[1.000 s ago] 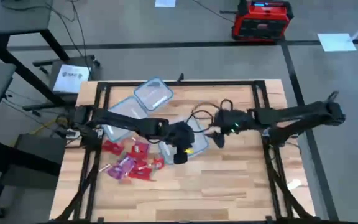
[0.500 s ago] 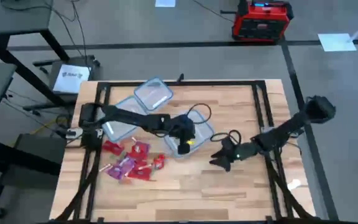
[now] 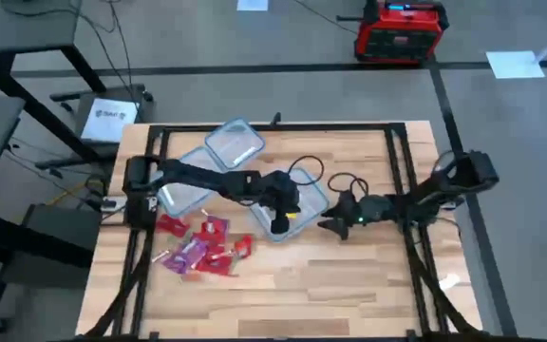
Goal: Sort candy
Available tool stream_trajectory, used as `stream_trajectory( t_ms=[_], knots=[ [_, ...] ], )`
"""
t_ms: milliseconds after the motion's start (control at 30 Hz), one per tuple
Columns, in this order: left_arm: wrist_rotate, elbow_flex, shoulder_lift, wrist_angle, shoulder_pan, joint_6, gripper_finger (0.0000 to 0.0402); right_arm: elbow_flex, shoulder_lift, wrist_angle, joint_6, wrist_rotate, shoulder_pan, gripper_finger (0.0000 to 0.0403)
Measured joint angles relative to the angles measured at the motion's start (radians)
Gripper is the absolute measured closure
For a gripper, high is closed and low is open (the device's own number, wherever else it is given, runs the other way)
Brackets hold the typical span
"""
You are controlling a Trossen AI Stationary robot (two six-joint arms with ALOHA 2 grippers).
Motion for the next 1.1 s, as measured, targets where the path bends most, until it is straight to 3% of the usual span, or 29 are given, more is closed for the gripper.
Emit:
stream_trajectory(
  t_ms=[367,600,700,933,1100],
  knots=[
    [0.051,0.007,0.114,0.090,0.001,-0.027,0.0402,0.080,0.174,0.110,0.017,-0.036,-0.010,0.0154],
    [0.051,0.005,0.119,0.095,0.008,-0.015,0.0402,0.071,0.248,0.268,-0.019,-0.035,-0.014,0.0154],
    [0.067,0.005,0.119,0.093,0.020,-0.020,0.0402,0.072,0.289,0.337,-0.071,-0.094,-0.017,0.0154],
    [0.086,0.005,0.119,0.088,0.027,-0.022,0.0402,0.099,0.277,0.273,-0.142,-0.201,-0.017,0.0181],
    [0.087,0.005,0.120,0.089,0.024,-0.024,0.0402,0.100,0.247,0.226,-0.181,-0.216,-0.016,0.0201]
  ],
)
